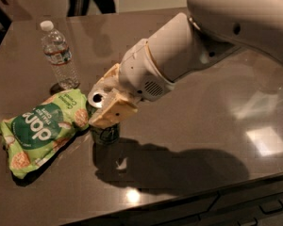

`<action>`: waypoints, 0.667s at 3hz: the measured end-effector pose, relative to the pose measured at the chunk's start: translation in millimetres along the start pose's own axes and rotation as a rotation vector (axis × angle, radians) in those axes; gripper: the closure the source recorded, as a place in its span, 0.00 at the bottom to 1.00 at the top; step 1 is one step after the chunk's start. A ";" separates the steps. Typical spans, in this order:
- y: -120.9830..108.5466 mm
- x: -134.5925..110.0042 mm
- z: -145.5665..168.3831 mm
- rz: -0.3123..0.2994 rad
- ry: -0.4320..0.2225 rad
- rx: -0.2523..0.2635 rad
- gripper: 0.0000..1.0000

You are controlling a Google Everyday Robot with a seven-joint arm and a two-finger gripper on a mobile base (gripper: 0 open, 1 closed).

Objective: Move green can near green rice chip bag

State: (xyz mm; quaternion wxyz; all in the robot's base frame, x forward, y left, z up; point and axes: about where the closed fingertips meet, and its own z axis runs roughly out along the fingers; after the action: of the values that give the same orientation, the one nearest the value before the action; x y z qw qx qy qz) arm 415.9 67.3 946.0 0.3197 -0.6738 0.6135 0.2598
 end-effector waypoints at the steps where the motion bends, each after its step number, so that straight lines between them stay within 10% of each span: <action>1: 5.5 0.5 12.8 -0.010 0.009 -0.024 1.00; 2: 12.4 -1.7 24.0 -0.024 0.012 -0.039 0.84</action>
Offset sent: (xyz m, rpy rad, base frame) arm -0.0171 0.0280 -0.0276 -0.0206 0.0151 0.0622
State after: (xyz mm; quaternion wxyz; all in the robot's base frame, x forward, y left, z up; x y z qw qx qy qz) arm 404.4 85.9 930.0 0.3058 -0.6887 0.6022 0.2638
